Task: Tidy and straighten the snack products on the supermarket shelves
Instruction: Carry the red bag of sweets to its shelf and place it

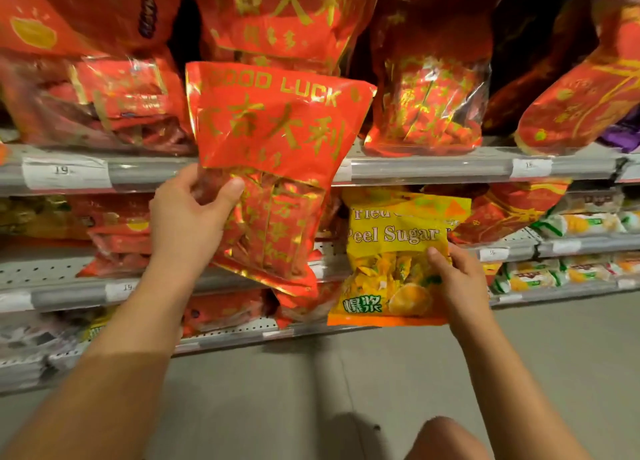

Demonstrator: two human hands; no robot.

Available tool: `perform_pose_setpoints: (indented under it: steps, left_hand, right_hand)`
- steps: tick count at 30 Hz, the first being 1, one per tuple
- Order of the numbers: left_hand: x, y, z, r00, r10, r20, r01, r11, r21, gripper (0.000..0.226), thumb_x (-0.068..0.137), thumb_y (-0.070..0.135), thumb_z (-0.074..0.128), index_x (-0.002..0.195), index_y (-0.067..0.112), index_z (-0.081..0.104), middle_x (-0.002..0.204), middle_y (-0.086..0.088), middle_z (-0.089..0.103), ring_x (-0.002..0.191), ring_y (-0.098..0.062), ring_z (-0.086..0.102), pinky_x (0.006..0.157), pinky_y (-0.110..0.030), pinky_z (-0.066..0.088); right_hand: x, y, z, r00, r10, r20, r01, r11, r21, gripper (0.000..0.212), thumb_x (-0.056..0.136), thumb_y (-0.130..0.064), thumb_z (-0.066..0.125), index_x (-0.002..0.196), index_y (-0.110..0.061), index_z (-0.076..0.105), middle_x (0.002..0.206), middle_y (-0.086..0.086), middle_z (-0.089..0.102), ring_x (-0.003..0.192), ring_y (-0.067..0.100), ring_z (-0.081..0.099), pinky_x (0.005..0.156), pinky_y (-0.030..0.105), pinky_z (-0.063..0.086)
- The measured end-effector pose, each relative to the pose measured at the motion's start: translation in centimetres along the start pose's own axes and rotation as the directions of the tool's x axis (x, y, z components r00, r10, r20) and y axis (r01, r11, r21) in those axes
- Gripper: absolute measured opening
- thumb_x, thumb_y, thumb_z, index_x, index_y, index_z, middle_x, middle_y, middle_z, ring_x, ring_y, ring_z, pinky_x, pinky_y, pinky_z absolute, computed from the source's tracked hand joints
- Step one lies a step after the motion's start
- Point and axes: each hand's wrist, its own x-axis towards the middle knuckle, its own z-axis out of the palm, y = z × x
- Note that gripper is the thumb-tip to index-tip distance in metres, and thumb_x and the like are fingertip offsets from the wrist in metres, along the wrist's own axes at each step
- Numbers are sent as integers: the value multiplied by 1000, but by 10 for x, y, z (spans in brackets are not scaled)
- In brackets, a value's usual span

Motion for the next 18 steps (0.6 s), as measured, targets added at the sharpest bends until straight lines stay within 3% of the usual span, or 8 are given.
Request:
perform_pose_setpoints:
  steps: [2,5,6,9,11,14,16,18]
  left_hand:
    - [11,-2,2,999,-37,39,41,995,-94,10,85,37,77,93,35,72,89,12,76,83,-5,69,81,-40,58]
    - [19,-4,5,988,-105,111,125,973,-193,13,87,21,80,97,27,74,89,9,78,84,-5,71,77,-32,58]
    - [20,-6,5,985,-119,123,143,967,-209,15,86,20,80,99,25,74,91,7,78,86,-7,72,79,-34,59]
    - [18,-8,1,987,-101,121,127,966,-225,19,83,27,81,101,25,75,97,0,79,93,-17,73,90,-49,60]
    - [8,-9,-4,989,-84,120,108,971,-215,19,82,31,79,100,28,74,97,2,79,95,-18,74,90,-53,58]
    - [-20,-22,-14,989,-97,108,120,964,-239,21,84,23,78,104,21,72,96,1,78,92,-13,72,89,-52,59]
    - [-42,-38,-26,989,-120,90,139,960,-241,22,81,23,77,102,18,71,93,0,78,88,-9,71,86,-48,60]
    - [-59,-54,-40,985,-153,85,168,962,-215,19,79,24,76,97,19,70,88,6,77,84,-6,70,83,-44,61]
  right_hand:
    - [-19,-3,1,999,-13,-29,14,1000,13,22,82,-41,64,87,-22,74,81,12,71,77,26,64,79,50,53]
    - [-42,-3,6,996,-84,35,84,996,-23,15,87,-31,68,81,-18,72,76,8,70,74,32,63,72,45,51]
    - [-49,-3,8,995,-89,55,89,996,-10,9,90,-24,70,83,-20,74,78,5,72,75,30,65,71,42,51]
    - [-69,2,15,996,-68,60,64,997,53,18,94,-9,66,88,-22,76,82,5,74,76,20,67,69,33,51]
    - [-86,8,18,999,-23,40,19,995,100,7,92,-15,70,85,-16,72,78,12,69,74,22,63,70,36,48]
    - [-111,15,20,997,14,-76,-3,991,137,39,77,-41,80,74,-9,58,73,21,55,73,28,53,70,44,43]
    - [-123,10,26,993,25,-115,-2,981,194,24,79,-34,80,77,-14,66,78,23,61,78,31,58,73,52,50]
    - [-132,4,37,997,15,-80,1,980,199,11,83,-20,75,78,-12,68,79,24,62,77,33,60,70,53,51]
